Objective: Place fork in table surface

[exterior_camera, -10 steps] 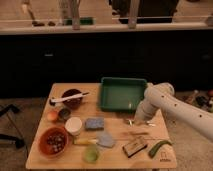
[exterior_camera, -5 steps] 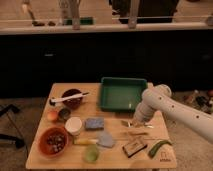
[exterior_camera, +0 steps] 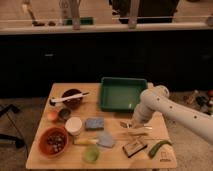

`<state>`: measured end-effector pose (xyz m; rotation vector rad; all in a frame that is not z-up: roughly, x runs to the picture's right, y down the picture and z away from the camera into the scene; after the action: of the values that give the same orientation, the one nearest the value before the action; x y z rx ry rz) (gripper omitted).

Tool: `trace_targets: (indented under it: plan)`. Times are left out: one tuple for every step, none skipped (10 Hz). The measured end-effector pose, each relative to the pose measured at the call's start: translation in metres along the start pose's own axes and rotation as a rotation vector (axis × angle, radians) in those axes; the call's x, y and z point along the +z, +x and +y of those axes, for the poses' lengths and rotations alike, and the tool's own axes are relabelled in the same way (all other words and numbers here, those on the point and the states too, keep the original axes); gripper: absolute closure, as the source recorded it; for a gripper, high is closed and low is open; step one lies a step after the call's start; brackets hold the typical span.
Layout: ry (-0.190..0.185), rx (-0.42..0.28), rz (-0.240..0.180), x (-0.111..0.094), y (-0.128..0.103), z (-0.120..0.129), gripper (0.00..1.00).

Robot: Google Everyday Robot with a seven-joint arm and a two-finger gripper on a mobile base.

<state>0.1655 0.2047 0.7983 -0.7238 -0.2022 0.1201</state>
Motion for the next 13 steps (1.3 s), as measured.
trace_targets:
  plan:
    - [-0.003,0.000,0.001,0.0016,-0.0003,0.0010,0.90]
    - [-0.005,-0.002,0.001,0.0019,-0.0011,0.0014,0.80]
    - [-0.007,-0.003,0.002,0.0025,-0.0018,0.0020,0.76]
    - [-0.008,-0.003,0.003,0.0035,-0.0034,0.0028,0.71]
    - [-0.008,-0.001,0.002,0.0035,-0.0047,0.0033,0.68]
    - [-0.008,0.001,0.001,0.0038,-0.0052,0.0039,0.68]
    - [-0.008,0.001,0.002,0.0041,-0.0054,0.0038,0.68]
    - [-0.009,0.002,0.003,0.0041,-0.0050,0.0040,0.68]
    - [-0.010,0.003,0.004,0.0041,-0.0048,0.0044,0.68]
    - [-0.011,0.001,0.005,0.0060,-0.0057,0.0062,0.68]
    - [-0.011,0.000,0.004,0.0073,-0.0071,0.0068,0.68]
    - [-0.012,-0.002,0.004,0.0092,-0.0086,0.0079,0.67]
    - [-0.013,-0.002,0.004,0.0095,-0.0099,0.0089,0.61]
